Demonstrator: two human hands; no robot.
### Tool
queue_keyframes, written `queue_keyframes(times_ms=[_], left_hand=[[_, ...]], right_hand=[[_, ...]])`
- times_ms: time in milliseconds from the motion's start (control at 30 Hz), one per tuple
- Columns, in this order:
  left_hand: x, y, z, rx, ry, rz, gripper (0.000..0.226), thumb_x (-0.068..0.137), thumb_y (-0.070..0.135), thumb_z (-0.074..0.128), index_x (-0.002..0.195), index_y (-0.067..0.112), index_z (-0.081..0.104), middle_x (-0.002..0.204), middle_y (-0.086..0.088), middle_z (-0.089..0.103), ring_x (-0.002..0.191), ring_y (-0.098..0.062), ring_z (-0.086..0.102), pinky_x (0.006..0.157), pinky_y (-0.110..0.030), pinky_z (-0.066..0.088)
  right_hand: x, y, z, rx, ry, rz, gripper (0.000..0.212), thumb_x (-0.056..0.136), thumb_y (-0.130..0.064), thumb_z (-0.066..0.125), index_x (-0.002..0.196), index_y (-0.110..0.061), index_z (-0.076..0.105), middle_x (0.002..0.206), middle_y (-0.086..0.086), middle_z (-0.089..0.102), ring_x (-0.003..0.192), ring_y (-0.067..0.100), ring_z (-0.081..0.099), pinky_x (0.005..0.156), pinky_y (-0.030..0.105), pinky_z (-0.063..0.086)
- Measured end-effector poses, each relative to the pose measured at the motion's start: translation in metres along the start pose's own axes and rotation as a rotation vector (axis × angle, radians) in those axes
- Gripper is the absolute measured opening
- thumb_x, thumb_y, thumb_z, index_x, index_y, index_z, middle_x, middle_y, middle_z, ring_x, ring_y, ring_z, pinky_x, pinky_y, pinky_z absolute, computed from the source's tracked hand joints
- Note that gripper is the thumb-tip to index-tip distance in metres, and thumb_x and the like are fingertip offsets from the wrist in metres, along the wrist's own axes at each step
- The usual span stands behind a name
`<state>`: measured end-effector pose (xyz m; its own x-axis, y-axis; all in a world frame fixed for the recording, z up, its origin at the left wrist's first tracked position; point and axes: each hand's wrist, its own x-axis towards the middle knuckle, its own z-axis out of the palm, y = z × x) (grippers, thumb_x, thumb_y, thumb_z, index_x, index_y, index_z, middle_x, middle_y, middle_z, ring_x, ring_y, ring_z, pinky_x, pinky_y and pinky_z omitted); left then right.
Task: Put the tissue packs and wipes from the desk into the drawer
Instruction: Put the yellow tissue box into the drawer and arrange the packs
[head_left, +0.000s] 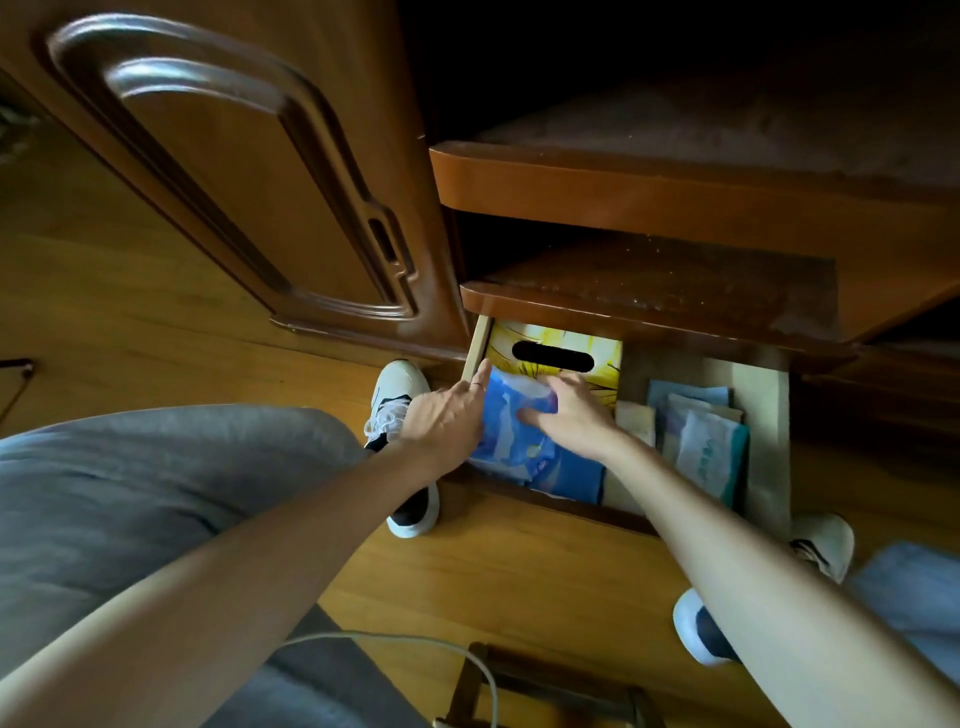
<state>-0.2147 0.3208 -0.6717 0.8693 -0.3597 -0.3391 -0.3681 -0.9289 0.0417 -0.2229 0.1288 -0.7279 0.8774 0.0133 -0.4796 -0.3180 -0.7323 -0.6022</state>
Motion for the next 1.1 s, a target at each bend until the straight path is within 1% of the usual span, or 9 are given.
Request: queue_keyframes(times_ms=[167,400,533,633,733,867,967,1033,1100], left_hand=[[-0.001,0.003,-0.005,0.014,0.114,-0.023,0.060,0.094,0.035,0.055,0.145,0.010,0.036,0.118,-0.006,0.066,0.090,-0.029,0.069,0.060,-0.034,0.042],[0.000,0.013,-0.019,-0.082,0.113,-0.106,0.058,0.091,0.033,0.054,0.142,0.012,0.034,0.111,-0.006,0.066,0.086,-0.031,0.068,0.059,-0.034,0.045],[-0.006,0.044,-0.075,-0.118,0.309,0.071,0.042,0.087,0.034,0.055,0.126,0.018,0.057,0.109,0.001,0.067,0.086,-0.027,0.069,0.057,-0.031,0.042],[-0.017,0.086,-0.146,-0.162,0.609,0.303,0.019,0.084,0.031,0.058,0.093,0.024,0.073,0.089,0.008,0.068,0.076,-0.019,0.069,0.051,-0.027,0.044],[-0.024,0.127,-0.238,-0.225,0.895,0.531,0.018,0.086,0.029,0.056,0.090,0.028,0.073,0.086,0.010,0.070,0.077,-0.014,0.068,0.055,-0.029,0.052],[-0.019,0.175,-0.360,-0.215,1.101,0.646,0.019,0.088,0.029,0.053,0.088,0.028,0.073,0.088,0.011,0.071,0.080,-0.013,0.067,0.060,-0.028,0.053],[0.005,0.208,-0.424,-0.224,1.071,0.577,0.020,0.085,0.030,0.052,0.088,0.029,0.072,0.090,0.009,0.071,0.083,-0.019,0.067,0.065,-0.032,0.054],[0.031,0.226,-0.448,-0.206,0.934,0.517,0.024,0.084,0.032,0.049,0.093,0.032,0.072,0.096,0.009,0.070,0.090,-0.020,0.066,0.073,-0.033,0.054],[0.058,0.235,-0.454,-0.201,0.800,0.459,0.024,0.085,0.035,0.049,0.096,0.033,0.070,0.100,0.008,0.067,0.098,-0.021,0.063,0.078,-0.033,0.051]], right_hand=[[-0.006,-0.015,0.019,-0.038,-0.022,-0.074,0.062,0.104,-0.035,0.057,0.158,-0.013,0.036,0.163,0.007,0.031,0.143,0.026,0.043,0.110,0.036,0.040],[-0.026,-0.014,-0.013,-0.068,0.093,-0.044,0.073,0.105,-0.055,0.042,0.164,-0.027,0.011,0.169,0.002,0.024,0.137,0.033,0.051,0.098,0.048,0.051],[-0.054,-0.003,-0.063,-0.024,0.088,-0.002,0.065,0.104,-0.051,0.048,0.160,-0.024,0.027,0.164,0.006,0.035,0.139,0.032,0.049,0.098,0.041,0.045],[-0.092,-0.013,-0.128,0.094,0.125,-0.082,0.039,0.100,-0.043,0.054,0.138,-0.037,0.059,0.138,-0.011,0.065,0.120,0.011,0.064,0.096,0.031,0.049],[-0.145,-0.031,-0.215,0.211,0.354,-0.199,0.018,0.097,-0.033,0.058,0.100,-0.044,0.073,0.097,-0.016,0.078,0.080,0.001,0.071,0.073,0.018,0.052],[-0.219,-0.049,-0.336,0.196,0.728,-0.337,0.023,0.099,-0.019,0.062,0.094,-0.037,0.076,0.087,-0.017,0.078,0.066,0.004,0.068,0.065,0.014,0.052],[-0.252,-0.054,-0.414,0.172,0.947,-0.309,0.021,0.092,-0.020,0.060,0.084,-0.033,0.074,0.074,-0.014,0.076,0.060,0.006,0.067,0.067,0.026,0.054],[-0.257,-0.052,-0.458,0.133,1.104,-0.240,0.017,0.088,-0.032,0.058,0.080,-0.035,0.072,0.071,-0.016,0.073,0.069,0.000,0.066,0.068,0.027,0.048],[-0.251,-0.049,-0.495,0.024,1.168,-0.150,0.011,0.089,-0.038,0.058,0.088,-0.041,0.069,0.084,-0.022,0.071,0.083,-0.001,0.064,0.073,0.028,0.047]])
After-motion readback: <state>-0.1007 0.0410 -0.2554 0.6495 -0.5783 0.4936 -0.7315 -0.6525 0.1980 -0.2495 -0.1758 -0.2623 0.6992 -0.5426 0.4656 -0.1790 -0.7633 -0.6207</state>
